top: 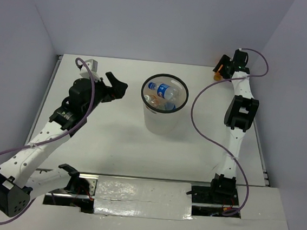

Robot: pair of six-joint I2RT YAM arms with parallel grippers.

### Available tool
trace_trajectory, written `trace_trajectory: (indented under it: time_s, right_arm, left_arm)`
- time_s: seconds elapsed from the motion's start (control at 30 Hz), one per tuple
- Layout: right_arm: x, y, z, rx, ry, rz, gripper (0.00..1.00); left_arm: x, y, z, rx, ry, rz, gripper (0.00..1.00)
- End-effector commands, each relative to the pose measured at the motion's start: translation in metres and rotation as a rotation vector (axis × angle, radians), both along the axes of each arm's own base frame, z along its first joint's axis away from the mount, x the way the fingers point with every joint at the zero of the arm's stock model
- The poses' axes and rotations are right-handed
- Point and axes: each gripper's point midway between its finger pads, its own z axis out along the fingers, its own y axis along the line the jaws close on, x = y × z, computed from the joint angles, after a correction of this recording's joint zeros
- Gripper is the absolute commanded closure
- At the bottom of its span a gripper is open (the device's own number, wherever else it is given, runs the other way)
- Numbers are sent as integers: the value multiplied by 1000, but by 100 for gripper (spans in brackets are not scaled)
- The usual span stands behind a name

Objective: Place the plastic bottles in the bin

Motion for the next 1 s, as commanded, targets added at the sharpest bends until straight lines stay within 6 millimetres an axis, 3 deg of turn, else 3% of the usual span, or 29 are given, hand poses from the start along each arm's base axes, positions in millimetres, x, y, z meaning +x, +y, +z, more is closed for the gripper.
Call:
trace_trajectory:
  time_s: [0.0, 0.17, 0.47, 0.97]
  right_arm:
    - [-4, -7, -3, 58, 12, -23, 21]
    - [-10, -7, -17, 128, 42, -29, 28]
    - [-8, -6, -16, 151, 33, -11, 38]
    - [-5, -10, -24, 245, 25, 12, 40]
  left_arm:
    - [-1, 0, 15, -45, -41, 4, 0]
    - [2, -2, 18, -50, -44, 0, 0]
    - [6, -6, 19, -51, -43, -9, 1]
    - [9, -8, 25, -70, -47, -10, 1]
